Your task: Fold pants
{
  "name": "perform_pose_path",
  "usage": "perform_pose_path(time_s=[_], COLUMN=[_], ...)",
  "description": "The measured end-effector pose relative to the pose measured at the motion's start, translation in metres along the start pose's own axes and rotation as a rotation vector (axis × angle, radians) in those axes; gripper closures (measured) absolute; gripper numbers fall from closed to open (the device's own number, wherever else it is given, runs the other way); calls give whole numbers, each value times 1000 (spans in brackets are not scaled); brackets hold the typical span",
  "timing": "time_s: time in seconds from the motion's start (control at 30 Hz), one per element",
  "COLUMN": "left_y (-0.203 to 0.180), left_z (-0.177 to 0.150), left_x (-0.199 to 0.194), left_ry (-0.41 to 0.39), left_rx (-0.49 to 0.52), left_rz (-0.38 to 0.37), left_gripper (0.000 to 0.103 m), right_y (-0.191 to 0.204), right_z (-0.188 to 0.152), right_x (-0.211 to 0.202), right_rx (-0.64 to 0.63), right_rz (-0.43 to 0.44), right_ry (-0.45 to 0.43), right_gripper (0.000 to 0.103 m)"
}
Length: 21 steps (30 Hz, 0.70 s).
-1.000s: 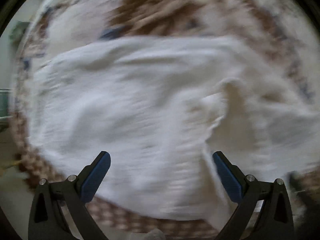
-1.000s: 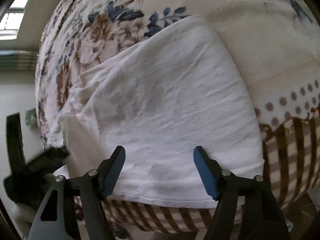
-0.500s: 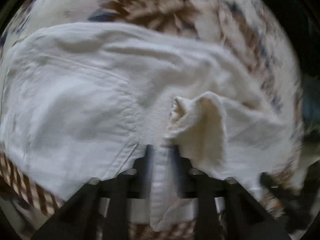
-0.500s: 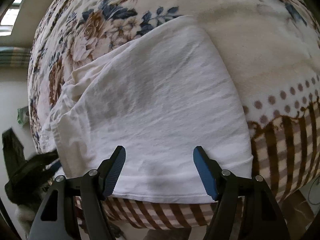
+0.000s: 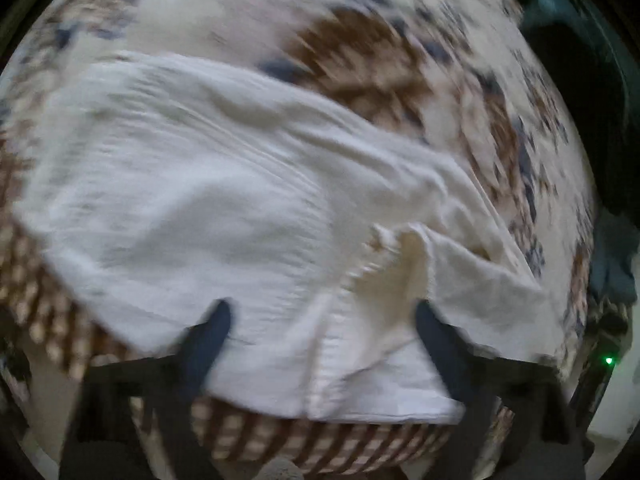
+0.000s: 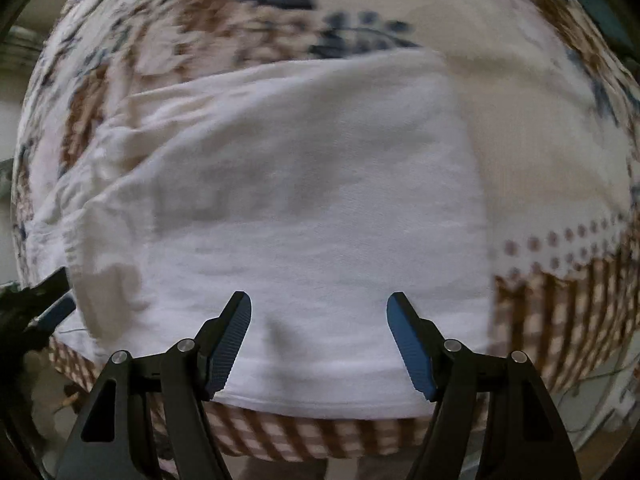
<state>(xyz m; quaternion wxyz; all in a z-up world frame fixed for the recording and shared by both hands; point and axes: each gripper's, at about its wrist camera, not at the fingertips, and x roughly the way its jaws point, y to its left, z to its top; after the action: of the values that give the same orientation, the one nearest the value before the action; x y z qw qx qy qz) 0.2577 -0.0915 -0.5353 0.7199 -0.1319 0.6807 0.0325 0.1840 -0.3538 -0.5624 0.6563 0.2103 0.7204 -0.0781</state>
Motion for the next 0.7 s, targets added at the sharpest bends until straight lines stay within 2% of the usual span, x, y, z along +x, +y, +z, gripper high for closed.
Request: perform_pose_path(time_s=[0.07, 0.1, 0.13, 0.17, 0.2, 0.27, 0.33, 0.4, 0.43, 0.53, 0.57, 0.6, 0.63, 0.67, 0.7], left_y=[17, 24, 35, 48, 60, 82, 103, 121, 129, 157, 171, 182, 195, 208, 220], left_z=[-2, -4, -5, -5, -5, -6, -11, -15, -16, -27, -33, -37, -41, -44, -45], left_x=[-12, -13, -14, -14, -14, -11, -8, -7, -6, -9, -11, -10, -7, -2, 7], left_ry=[-56, -76, -92, -92, -97, -109, -117, -117, -114, -112, -115, -113, -114, -114, -122], left_rx=[-27, -36, -48, -47, -63, -104, -136, -160, -178, -271, -318, -371, -439, -506, -575], left_rz=[58, 84, 117, 127, 147, 192, 221, 231, 236, 174, 132, 75, 14, -35, -90], left_gripper=[5, 5, 5, 5, 5, 5, 5, 5, 5, 5, 5, 5, 5, 5, 5], right_y=[23, 32, 49, 63, 75, 107, 139, 160, 166, 164, 162, 154, 145, 139, 129], right_z=[6, 9, 13, 17, 20, 24, 25, 24, 24, 27, 27, 27, 25, 23, 19], right_x=[4, 5, 8, 13, 17, 25, 37, 57, 63, 54, 49, 41, 33, 29, 21], right_rx=[-26, -35, -58, -86, -105, -157, -246, -300, -313, -287, -271, -245, -222, -207, -182], right_rz=[62, 83, 140, 189, 226, 337, 330, 323, 285, 292, 296, 296, 293, 288, 274], right_ry=[3, -6, -16, 0, 18, 29, 49, 124, 128, 137, 138, 132, 119, 109, 91], right_gripper=[31, 46, 75, 85, 89, 89, 89, 89, 89, 89, 88, 83, 69, 61, 49])
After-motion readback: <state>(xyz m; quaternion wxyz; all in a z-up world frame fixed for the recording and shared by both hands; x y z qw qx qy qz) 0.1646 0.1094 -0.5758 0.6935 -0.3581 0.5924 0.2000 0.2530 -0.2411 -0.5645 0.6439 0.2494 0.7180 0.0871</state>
